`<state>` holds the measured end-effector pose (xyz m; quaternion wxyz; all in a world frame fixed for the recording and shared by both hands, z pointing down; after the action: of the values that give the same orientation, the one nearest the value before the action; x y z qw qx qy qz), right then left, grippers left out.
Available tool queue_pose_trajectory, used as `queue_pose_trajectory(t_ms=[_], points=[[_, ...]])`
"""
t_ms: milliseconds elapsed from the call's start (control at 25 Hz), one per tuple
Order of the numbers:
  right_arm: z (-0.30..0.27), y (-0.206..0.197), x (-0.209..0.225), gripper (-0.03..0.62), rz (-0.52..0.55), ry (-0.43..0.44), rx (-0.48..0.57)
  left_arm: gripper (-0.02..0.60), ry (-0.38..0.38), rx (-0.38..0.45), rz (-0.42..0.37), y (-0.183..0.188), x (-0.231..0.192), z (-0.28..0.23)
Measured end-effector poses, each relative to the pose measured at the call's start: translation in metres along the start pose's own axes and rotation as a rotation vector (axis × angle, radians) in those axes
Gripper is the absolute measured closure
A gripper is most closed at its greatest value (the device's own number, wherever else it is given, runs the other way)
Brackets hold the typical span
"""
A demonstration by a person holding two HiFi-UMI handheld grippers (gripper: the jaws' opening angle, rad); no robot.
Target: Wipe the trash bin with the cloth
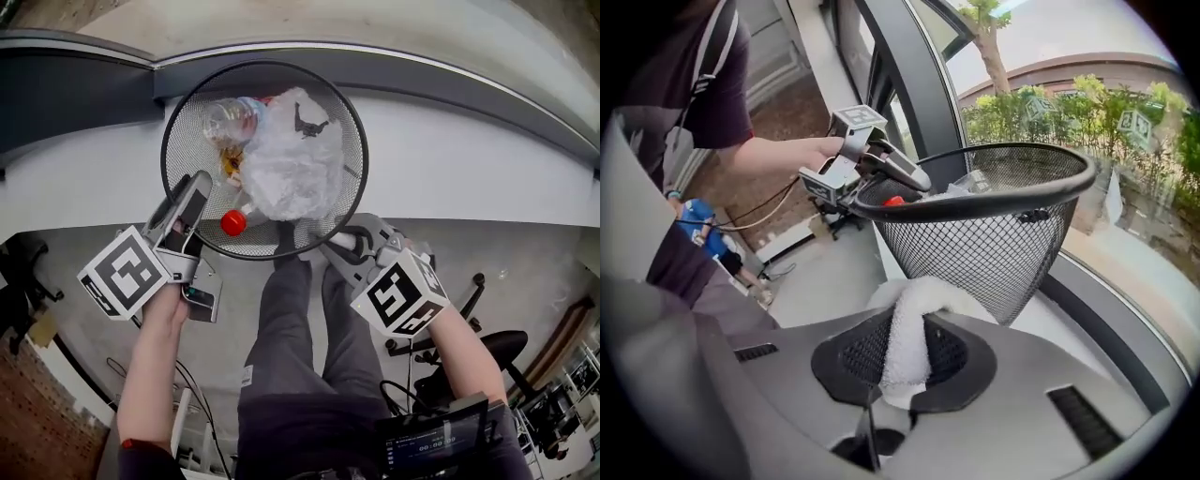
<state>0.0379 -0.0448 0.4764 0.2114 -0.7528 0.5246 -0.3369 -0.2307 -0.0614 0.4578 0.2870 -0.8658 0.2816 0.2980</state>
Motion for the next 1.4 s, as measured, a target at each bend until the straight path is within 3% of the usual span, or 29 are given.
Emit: queue_pose_trajectory(t_ms=[120, 280, 480, 600, 680, 760, 840, 1000, 1120, 1240, 1400], points=[[0.008, -0.001, 0.01, 0.549, -0.03, -0.025, 0.009, 0.429, 0.01, 0.009, 0.016, -0.013, 0.001, 0.004], [0.027, 0.005, 0.037, 0.549, -0.034, -0.127, 0.028, 0.365, -0.022, -0.015, 0.029, -0.026, 0.007, -0.002], [0.041, 0.014, 0.071, 0.549, 0.029, -0.283, 0.014, 0.288, -0.088, -0.075, -0.035, -0.018, 0.0, 0.001], [0.041, 0.022, 0.078, 0.549, 0.089, -0.31, -0.001, 0.287, -0.097, -0.02, -0.13, 0.012, -0.004, 0.014], [0.038, 0.022, 0.076, 0.549, 0.101, -0.31, -0.012, 0.292, -0.1, -0.037, -0.197, 0.024, 0.001, 0.008], [0.034, 0.015, 0.069, 0.549, 0.095, -0.303, -0.029, 0.379, -0.088, -0.073, -0.236, 0.023, 0.006, -0.004], [0.027, 0.007, 0.056, 0.549, 0.106, -0.279, -0.05, 0.407, -0.07, -0.046, -0.175, 0.019, 0.005, -0.009], [0.009, 0.0, 0.019, 0.549, 0.083, -0.175, -0.023, 0.423, -0.085, 0.078, 0.131, 0.003, -0.005, -0.002], [-0.003, 0.004, -0.01, 0.549, 0.08, -0.091, 0.016, 0.422, -0.065, 0.147, 0.24, -0.02, 0.002, 0.004], [-0.013, 0.011, -0.026, 0.549, 0.114, -0.043, 0.024, 0.422, -0.039, 0.171, 0.293, -0.043, 0.009, 0.009], [-0.013, 0.014, -0.024, 0.549, 0.125, -0.036, 0.021, 0.406, -0.037, 0.148, 0.243, -0.048, 0.011, 0.008]])
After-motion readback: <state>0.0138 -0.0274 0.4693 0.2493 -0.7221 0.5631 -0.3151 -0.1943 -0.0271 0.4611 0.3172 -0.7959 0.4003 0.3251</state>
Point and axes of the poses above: the fingertips, and each gripper's own axes: z backward along the fingers, x to its right, y out of its top, the point moved 9 cm from there along z, backward along the fingers, and after that the axes turned 3 degrees about x, right-handed, at the moved point
